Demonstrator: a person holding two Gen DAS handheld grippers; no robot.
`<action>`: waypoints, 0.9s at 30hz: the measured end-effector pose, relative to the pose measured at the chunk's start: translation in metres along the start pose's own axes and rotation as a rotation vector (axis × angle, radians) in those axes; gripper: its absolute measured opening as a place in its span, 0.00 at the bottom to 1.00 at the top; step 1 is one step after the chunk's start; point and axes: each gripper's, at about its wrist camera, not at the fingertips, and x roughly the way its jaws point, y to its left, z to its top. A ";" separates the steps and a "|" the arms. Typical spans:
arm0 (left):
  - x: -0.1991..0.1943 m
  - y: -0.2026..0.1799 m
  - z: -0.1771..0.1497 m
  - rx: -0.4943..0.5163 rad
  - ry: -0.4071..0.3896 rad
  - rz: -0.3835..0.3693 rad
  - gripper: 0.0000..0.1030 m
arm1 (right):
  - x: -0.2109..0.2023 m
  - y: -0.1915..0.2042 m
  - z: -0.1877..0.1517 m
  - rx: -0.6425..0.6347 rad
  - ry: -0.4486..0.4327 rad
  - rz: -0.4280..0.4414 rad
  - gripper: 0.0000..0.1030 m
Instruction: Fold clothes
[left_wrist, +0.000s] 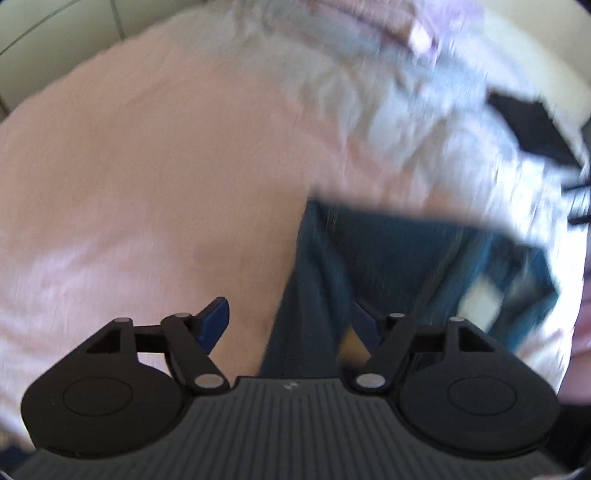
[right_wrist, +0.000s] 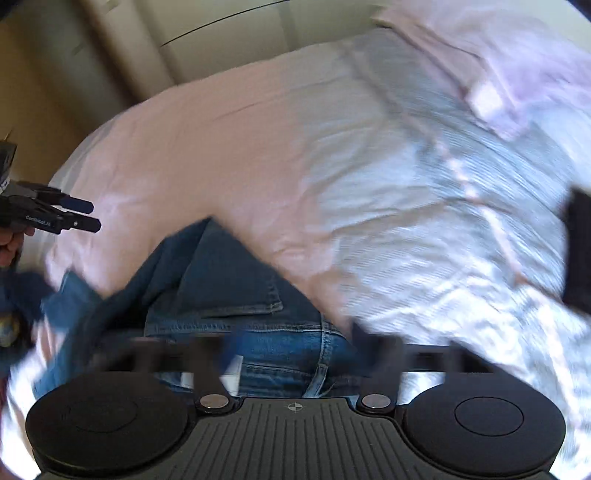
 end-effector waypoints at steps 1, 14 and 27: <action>0.003 -0.003 -0.023 -0.003 0.029 0.020 0.69 | 0.009 0.016 -0.004 -0.062 0.017 0.028 0.76; 0.034 -0.012 -0.165 0.064 0.187 0.174 0.05 | 0.166 0.170 -0.107 -0.878 0.098 0.110 0.41; -0.049 0.116 0.006 0.118 -0.112 0.503 0.45 | 0.032 0.059 0.014 -0.343 -0.184 -0.119 0.08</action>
